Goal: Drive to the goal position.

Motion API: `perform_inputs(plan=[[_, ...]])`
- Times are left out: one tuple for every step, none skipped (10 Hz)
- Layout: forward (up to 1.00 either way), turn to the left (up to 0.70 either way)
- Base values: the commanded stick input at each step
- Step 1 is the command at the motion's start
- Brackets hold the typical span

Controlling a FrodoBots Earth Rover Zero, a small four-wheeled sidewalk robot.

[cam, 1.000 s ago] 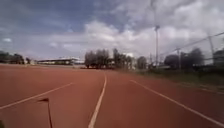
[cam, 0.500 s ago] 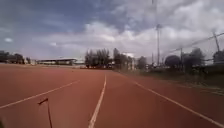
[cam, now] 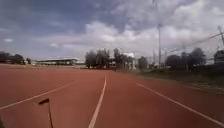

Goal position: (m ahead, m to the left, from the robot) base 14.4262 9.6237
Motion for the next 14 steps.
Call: perform_inputs(plan=[[0.7, 0.0], [0.7, 0.0], [0.7, 0.0], [0.7, 0.0], [0.7, 0.0], [0.7, 0.0], [0.7, 0.0], [0.7, 0.0], [0.7, 0.0], [0.7, 0.0], [0.7, 0.0], [0.7, 0.0], [0.7, 0.0], [0.7, 0.0]])
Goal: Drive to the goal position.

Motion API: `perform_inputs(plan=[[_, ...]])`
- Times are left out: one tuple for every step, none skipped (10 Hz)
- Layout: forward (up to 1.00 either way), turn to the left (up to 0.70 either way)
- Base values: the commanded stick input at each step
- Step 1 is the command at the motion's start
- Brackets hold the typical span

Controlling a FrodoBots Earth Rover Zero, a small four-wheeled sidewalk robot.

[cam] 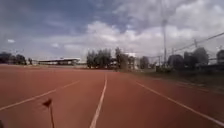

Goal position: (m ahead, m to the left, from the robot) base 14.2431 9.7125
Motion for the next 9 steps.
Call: perform_inputs(plan=[[0.7, 0.0], [0.7, 0.0], [0.7, 0.0], [0.7, 0.0], [0.7, 0.0], [0.7, 0.0], [0.7, 0.0], [0.7, 0.0], [0.7, 0.0]])
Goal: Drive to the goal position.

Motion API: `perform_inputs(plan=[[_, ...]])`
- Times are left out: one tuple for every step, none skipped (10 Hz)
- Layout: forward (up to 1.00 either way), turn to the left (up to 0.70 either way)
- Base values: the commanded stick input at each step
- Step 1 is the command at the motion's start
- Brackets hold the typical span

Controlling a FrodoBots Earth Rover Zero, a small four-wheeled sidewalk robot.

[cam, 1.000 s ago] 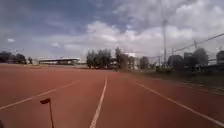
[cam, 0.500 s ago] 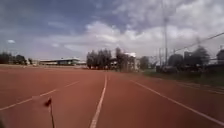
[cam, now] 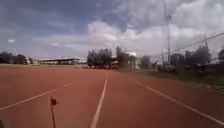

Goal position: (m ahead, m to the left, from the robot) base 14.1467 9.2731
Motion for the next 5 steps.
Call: perform_inputs(plan=[[0.7, 0.0], [0.7, 0.0], [0.7, 0.0], [0.7, 0.0], [0.7, 0.0]])
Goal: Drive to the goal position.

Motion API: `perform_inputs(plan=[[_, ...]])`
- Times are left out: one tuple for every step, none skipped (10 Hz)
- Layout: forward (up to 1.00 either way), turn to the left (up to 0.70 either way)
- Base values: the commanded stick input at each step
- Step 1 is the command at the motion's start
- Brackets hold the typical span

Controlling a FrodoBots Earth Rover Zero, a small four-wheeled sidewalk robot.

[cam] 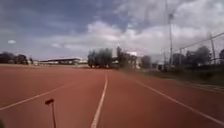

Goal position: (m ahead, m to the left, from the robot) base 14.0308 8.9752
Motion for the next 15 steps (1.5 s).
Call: perform_inputs(plan=[[0.7, 0.0], [0.7, 0.0], [0.7, 0.0], [0.7, 0.0], [0.7, 0.0], [0.7, 0.0], [0.7, 0.0], [0.7, 0.0], [0.7, 0.06], [0.7, 0.16], [0.7, 0.25], [0.7, 0.35], [0.7, 0.35], [0.7, 0.35], [0.7, 0.35]])
